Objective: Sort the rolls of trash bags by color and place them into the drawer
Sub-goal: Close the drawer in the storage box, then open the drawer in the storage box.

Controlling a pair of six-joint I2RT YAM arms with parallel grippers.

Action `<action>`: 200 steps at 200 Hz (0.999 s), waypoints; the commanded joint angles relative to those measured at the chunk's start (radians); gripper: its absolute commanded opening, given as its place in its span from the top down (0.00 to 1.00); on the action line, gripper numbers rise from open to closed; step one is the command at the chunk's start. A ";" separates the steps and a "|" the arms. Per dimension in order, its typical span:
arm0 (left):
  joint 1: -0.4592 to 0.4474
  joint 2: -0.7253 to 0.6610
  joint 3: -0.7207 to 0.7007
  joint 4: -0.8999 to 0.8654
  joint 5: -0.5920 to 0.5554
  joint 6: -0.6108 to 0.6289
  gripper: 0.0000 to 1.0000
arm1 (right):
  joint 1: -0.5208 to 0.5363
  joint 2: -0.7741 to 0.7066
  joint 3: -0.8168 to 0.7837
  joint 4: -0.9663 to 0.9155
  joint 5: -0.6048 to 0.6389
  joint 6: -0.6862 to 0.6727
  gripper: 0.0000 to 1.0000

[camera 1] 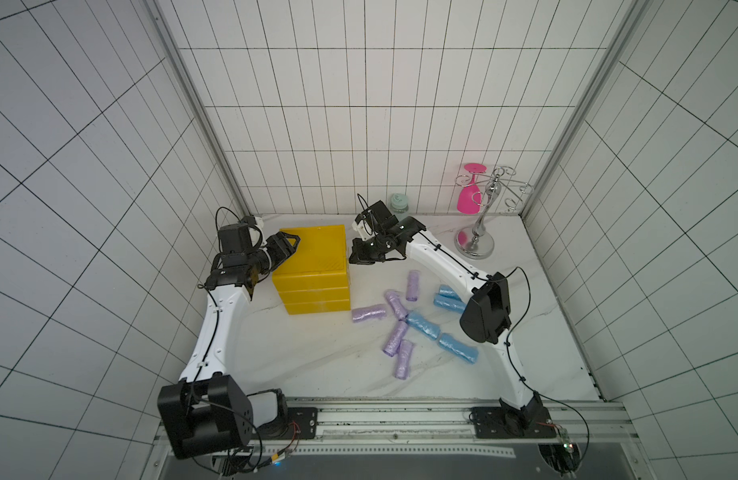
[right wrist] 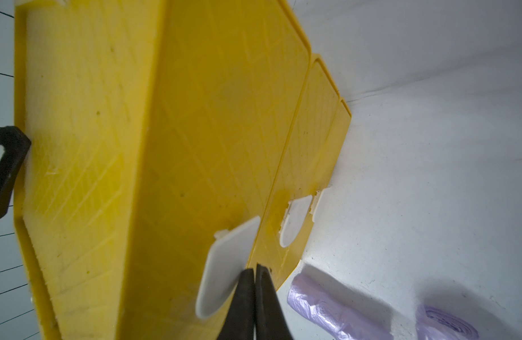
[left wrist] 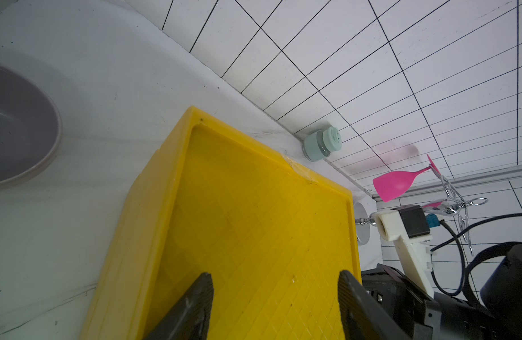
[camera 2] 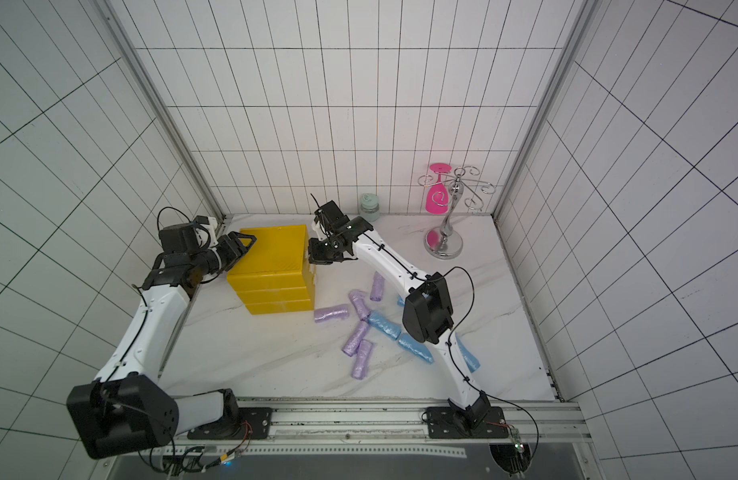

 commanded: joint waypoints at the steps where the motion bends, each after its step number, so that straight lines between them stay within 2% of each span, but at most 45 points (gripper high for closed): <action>1: -0.003 -0.002 0.023 -0.054 -0.006 0.010 0.33 | 0.003 -0.050 -0.030 0.027 0.012 -0.007 0.92; 28: -0.003 -0.023 0.038 -0.070 -0.012 0.011 0.33 | -0.035 -0.141 -0.159 0.102 0.014 0.013 0.88; 74: -0.003 -0.064 0.042 -0.104 -0.045 0.024 0.33 | -0.090 -0.210 -0.336 0.230 -0.063 0.063 0.73; 131: -0.003 -0.130 0.025 -0.164 -0.187 0.072 0.34 | -0.094 -0.147 -0.360 0.340 -0.180 0.135 0.60; 168: 0.000 -0.159 0.017 -0.197 -0.272 0.107 0.34 | -0.088 -0.110 -0.360 0.387 -0.209 0.169 0.58; 200: 0.003 -0.147 -0.021 -0.202 -0.287 0.125 0.35 | -0.080 -0.073 -0.337 0.391 -0.213 0.176 0.58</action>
